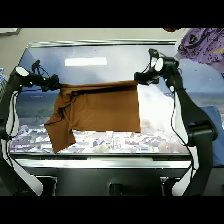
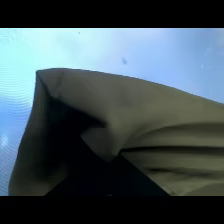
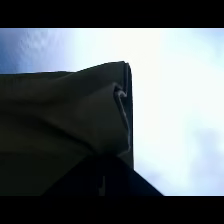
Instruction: Fold the clothes and pants, and hang the long-sleeved shirts on hangers.
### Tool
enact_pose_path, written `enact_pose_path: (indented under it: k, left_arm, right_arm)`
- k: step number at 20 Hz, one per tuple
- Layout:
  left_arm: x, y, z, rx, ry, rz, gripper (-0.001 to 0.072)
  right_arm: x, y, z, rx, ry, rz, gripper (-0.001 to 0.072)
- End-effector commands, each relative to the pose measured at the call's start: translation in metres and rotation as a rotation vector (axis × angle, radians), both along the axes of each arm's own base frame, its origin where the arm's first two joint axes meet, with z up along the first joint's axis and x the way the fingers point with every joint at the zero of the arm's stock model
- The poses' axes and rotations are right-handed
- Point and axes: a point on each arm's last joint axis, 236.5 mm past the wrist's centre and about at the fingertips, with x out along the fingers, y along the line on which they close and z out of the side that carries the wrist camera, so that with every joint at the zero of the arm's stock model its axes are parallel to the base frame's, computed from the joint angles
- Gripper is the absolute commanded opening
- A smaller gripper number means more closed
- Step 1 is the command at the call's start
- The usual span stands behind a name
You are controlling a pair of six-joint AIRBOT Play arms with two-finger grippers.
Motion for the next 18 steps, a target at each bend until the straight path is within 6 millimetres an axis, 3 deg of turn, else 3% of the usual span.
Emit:
enact_pose_path:
  k: [1,3,6,7,8,9,10,13,14,16,18]
  left_arm:
    - [0.004,-0.005,-0.016,-0.028,0.012,0.01,0.0038]
    - [0.003,0.0,-0.006,-0.028,0.005,0.009,0.0124]
    - [0.002,0.015,0.028,-0.024,-0.028,0.007,0.0451]
    - [0.0,0.022,0.041,-0.021,-0.041,0.013,0.0516]
    - [-0.004,0.031,0.056,-0.013,-0.054,0.02,0.0569]
    - [-0.011,0.043,0.071,0.003,-0.062,0.028,0.0569]
    - [-0.021,0.058,0.087,0.033,-0.063,0.035,0.0569]
    - [-0.077,0.124,0.117,0.216,0.025,0.061,0.0569]
    - [-0.097,0.146,0.126,0.226,0.055,0.115,0.0568]
    - [-0.132,0.173,0.134,0.19,0.074,0.203,0.0568]
    - [-0.171,0.186,0.126,0.113,0.099,0.288,0.0568]
  right_arm:
    - [0.0,0.026,-0.03,0.122,0.061,-0.012,0.0034]
    - [-0.003,0.034,-0.025,0.162,0.074,-0.01,0.0035]
    - [-0.016,0.04,-0.016,0.185,0.114,0.009,0.0122]
    - [-0.022,0.04,-0.011,0.183,0.128,0.017,0.0212]
    - [-0.029,0.036,-0.002,0.176,0.14,0.026,0.0355]
    - [-0.036,0.031,0.01,0.168,0.147,0.049,0.0461]
    - [-0.044,0.023,0.024,0.157,0.145,0.085,0.0491]
    - [-0.075,-0.025,0.063,0.091,0.156,0.193,0.0491]
    - [-0.093,-0.042,0.067,0.085,0.198,0.235,0.0489]
    - [-0.119,-0.051,0.069,0.251,0.242,0.245,0.0479]
    - [-0.155,-0.066,0.04,0.336,0.321,0.206,0.0479]
